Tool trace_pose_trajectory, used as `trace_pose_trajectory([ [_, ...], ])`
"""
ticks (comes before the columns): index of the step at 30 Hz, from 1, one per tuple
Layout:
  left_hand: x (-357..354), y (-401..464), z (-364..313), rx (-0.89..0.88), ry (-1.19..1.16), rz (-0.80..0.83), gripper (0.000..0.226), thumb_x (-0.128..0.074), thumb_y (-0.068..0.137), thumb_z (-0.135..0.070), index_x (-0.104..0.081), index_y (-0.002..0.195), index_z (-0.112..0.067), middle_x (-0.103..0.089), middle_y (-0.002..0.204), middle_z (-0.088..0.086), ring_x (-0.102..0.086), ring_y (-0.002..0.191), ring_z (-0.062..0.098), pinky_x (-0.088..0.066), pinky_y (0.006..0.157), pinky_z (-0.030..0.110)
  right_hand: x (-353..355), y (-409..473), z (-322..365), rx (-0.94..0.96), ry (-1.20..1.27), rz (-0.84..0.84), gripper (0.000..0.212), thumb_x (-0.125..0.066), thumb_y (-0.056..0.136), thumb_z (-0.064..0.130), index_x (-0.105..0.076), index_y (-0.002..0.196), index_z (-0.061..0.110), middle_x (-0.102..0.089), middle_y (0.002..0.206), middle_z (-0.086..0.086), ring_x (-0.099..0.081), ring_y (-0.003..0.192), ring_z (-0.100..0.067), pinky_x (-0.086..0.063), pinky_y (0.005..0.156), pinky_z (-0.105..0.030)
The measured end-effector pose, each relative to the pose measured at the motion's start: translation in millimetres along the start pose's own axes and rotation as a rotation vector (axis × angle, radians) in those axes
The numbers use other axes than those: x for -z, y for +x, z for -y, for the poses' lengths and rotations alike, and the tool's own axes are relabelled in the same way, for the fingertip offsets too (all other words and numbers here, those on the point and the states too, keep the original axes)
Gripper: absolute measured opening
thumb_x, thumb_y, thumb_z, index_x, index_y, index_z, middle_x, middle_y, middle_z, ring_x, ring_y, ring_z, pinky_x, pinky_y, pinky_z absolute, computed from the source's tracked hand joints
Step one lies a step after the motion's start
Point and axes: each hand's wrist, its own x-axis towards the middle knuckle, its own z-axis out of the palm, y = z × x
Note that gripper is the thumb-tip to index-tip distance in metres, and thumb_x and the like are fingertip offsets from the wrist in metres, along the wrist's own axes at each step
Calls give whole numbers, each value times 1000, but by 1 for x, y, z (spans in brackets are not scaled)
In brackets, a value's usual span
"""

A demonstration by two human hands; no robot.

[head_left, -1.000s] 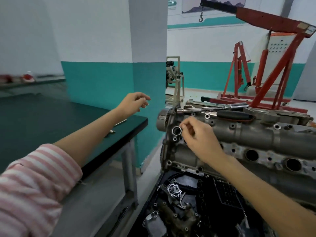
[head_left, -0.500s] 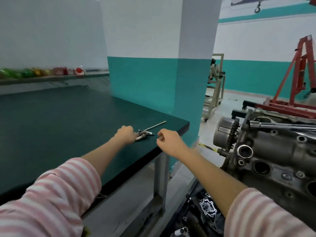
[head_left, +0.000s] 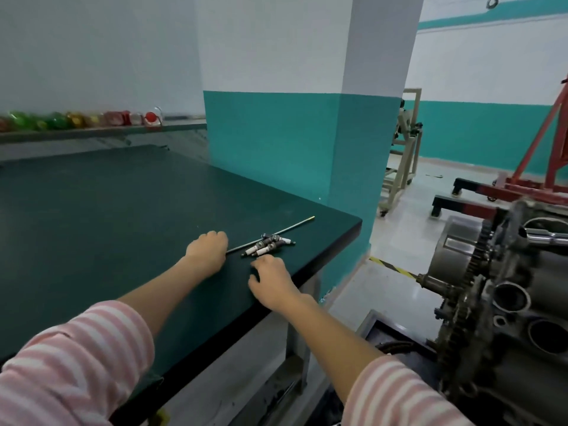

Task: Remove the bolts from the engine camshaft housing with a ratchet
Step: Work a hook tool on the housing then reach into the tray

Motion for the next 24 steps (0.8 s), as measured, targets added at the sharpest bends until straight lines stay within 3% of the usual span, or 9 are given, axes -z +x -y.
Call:
trace_pose_trajectory([
  [4, 2, -5, 8, -90, 3, -20, 32, -40, 99, -32, -47, 111, -4, -49, 117, 14, -48, 111, 29, -45, 88, 39, -5, -5, 0, 13, 19, -15, 32, -38, 95, 14, -54, 119, -1, -47, 128, -15, -38, 120, -31, -31, 102, -35],
  [9, 7, -7, 4, -124, 118, 10, 19, -38, 98, -13, -47, 111, -3, -51, 118, 14, -50, 109, 29, -45, 84, 37, -7, -9, 3, 4, 23, -18, 35, -35, 97, 12, -47, 128, -1, -40, 138, -13, -32, 126, -30, -28, 103, -34],
  [13, 12, -9, -1, -87, 107, 36, 22, -40, 97, -14, -44, 113, 0, -51, 119, 17, -51, 110, 32, -43, 85, 36, -6, -8, 1, 3, 24, 13, 37, -34, 98, 14, -44, 130, -1, -37, 140, -12, -30, 127, -29, -26, 104, -33],
  [15, 14, -10, 0, -66, 22, -13, 12, -37, 97, -11, -42, 102, -2, -53, 107, 18, -56, 94, 31, -42, 75, 37, -5, -7, 0, 6, 50, 31, 37, -35, 98, 14, -43, 131, -1, -37, 140, -12, -30, 128, -29, -25, 105, -33],
  [17, 20, -13, 2, -30, -166, -46, 11, -34, 96, -8, -36, 85, -5, -50, 86, 18, -48, 67, 28, -36, 64, 38, -2, -6, 0, 6, 88, 41, 38, -38, 97, 14, -43, 132, -1, -37, 141, -13, -30, 129, -29, -24, 107, -32],
  [18, 23, -16, 3, -10, -271, -71, 11, -35, 96, -8, -35, 85, -4, -51, 82, 18, -46, 64, 29, -36, 62, 38, 0, -5, 0, -1, 116, 46, 39, -40, 96, 14, -43, 132, -1, -38, 140, -13, -30, 129, -29, -24, 107, -32],
  [21, 40, -27, 6, -3, -459, -241, 18, -42, 96, -13, -49, 104, 1, -62, 88, 18, -58, 77, 35, -46, 67, 40, 8, -8, 6, -102, 328, 60, 41, -44, 95, 19, -46, 130, -3, -45, 135, -16, -39, 126, -28, -30, 103, -30],
  [24, 61, -43, 0, -101, -459, -334, 27, -45, 97, -16, -64, 102, 2, -67, 90, 17, -60, 81, 32, -45, 69, 35, 25, -13, 21, -285, 752, 5, 33, -41, 96, 20, -55, 114, -4, -57, 115, -18, -54, 105, -26, -41, 86, -31],
])
